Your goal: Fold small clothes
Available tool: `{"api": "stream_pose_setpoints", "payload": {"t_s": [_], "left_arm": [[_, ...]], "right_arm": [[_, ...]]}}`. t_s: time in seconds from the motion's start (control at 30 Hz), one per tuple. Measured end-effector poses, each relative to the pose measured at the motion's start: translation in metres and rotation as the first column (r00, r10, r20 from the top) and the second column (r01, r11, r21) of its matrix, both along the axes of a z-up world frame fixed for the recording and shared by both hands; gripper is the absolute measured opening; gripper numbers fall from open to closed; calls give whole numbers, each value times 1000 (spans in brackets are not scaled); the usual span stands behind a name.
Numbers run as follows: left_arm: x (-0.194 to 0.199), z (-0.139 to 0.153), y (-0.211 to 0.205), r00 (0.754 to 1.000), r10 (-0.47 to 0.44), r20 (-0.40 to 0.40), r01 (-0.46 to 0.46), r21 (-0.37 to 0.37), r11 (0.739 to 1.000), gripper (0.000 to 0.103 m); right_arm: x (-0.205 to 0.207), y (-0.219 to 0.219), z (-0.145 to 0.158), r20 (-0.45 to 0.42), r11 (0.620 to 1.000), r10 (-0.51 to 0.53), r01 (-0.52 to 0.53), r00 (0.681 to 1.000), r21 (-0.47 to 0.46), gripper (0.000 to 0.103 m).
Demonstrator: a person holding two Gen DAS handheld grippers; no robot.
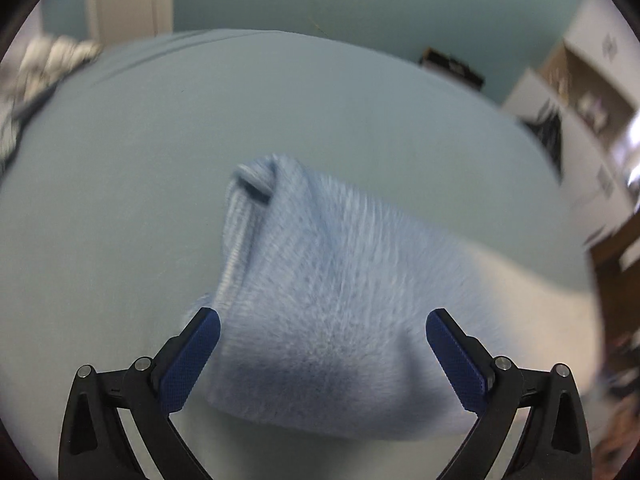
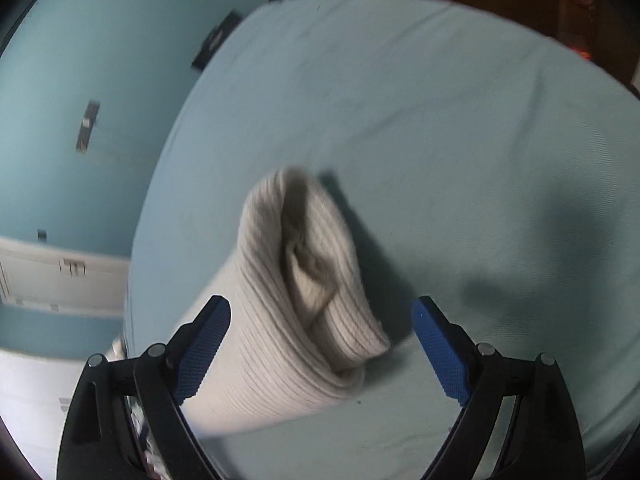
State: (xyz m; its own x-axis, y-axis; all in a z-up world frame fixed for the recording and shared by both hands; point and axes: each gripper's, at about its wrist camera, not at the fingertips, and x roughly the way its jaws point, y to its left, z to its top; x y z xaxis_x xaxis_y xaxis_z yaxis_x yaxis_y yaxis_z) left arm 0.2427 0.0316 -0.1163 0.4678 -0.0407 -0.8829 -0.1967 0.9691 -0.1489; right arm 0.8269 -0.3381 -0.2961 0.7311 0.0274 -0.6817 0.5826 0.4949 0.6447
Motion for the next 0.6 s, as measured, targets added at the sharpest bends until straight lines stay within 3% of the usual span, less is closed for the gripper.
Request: {"api": "stream_pose_setpoints", "payload": {"t_s": [0.03,0.07,0.1,0.17,0.27,0.37,0.4,0.43,0.6], "left_arm": [[1,-7,-7,1000,-8,-13,8,52,999,103],[2,-19,-18,999,-25,-26,28,151,988,103],[0,-27,-22,998,-50,-24,54,199,979,103],[-6,-36,-28,997,-80,4,77,245,967,103],[-8,-38,-27,997,-75,-9,75,227,971,103],[-2,-41,-16,997,-53,-55,62,177,982,103],[-1,-41,-15,997,-51,-60,61,173,983,103],[0,-41,-14,997,-51,-64,61,170,984,103],[2,-43,-12,996,-59,-69,68,142,987,103]], "right_arm": [[10,9,5,6,999,30,-30,1000,-34,81],[15,15,10,6,997,59,-58,998,-53,65],[23,25,12,1,992,104,-104,995,-70,57],[42,41,9,-23,981,163,-164,986,-99,54],[72,51,-6,-128,972,151,-171,980,-162,54],[80,55,-12,-159,981,114,-136,981,-139,52],[78,57,-9,-166,983,92,-116,982,-140,31],[74,61,-2,-162,983,73,-99,984,-157,22],[36,89,28,-81,979,45,-60,996,-196,14]]}}
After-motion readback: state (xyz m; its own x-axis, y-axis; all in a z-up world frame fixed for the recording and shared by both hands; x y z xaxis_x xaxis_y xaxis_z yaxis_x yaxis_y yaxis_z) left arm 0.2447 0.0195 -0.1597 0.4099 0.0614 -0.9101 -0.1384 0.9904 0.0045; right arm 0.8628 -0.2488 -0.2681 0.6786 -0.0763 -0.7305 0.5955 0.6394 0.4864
